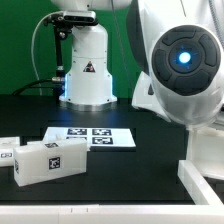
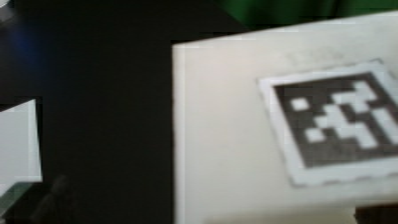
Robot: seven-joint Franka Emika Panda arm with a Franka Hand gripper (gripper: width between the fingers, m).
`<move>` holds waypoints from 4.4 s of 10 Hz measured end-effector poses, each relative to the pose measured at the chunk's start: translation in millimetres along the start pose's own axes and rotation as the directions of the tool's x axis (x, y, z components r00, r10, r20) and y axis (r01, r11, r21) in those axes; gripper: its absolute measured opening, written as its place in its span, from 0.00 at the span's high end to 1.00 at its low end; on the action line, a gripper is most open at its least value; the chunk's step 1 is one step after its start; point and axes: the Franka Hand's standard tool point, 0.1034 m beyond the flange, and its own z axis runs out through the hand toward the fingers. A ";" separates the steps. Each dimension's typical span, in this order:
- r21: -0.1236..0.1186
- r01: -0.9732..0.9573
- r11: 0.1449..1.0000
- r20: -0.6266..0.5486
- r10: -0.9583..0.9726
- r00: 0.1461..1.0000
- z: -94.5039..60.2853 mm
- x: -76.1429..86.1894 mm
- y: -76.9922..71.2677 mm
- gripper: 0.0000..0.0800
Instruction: Assemble cabinet
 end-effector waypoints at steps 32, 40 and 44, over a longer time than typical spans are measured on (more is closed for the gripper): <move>-0.013 0.260 0.965 -0.687 -0.198 0.699 -41.2 1.0 66.7 0.96; -0.179 0.321 0.930 -0.915 -0.277 0.292 -86.2 29.1 101.8 0.96; -0.293 0.328 0.898 -0.897 -0.377 0.231 -122.2 73.4 123.8 0.96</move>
Offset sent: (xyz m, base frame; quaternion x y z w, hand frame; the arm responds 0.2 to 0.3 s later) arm -0.0301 0.0081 -0.0022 -0.0022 0.0215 -0.0681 0.9974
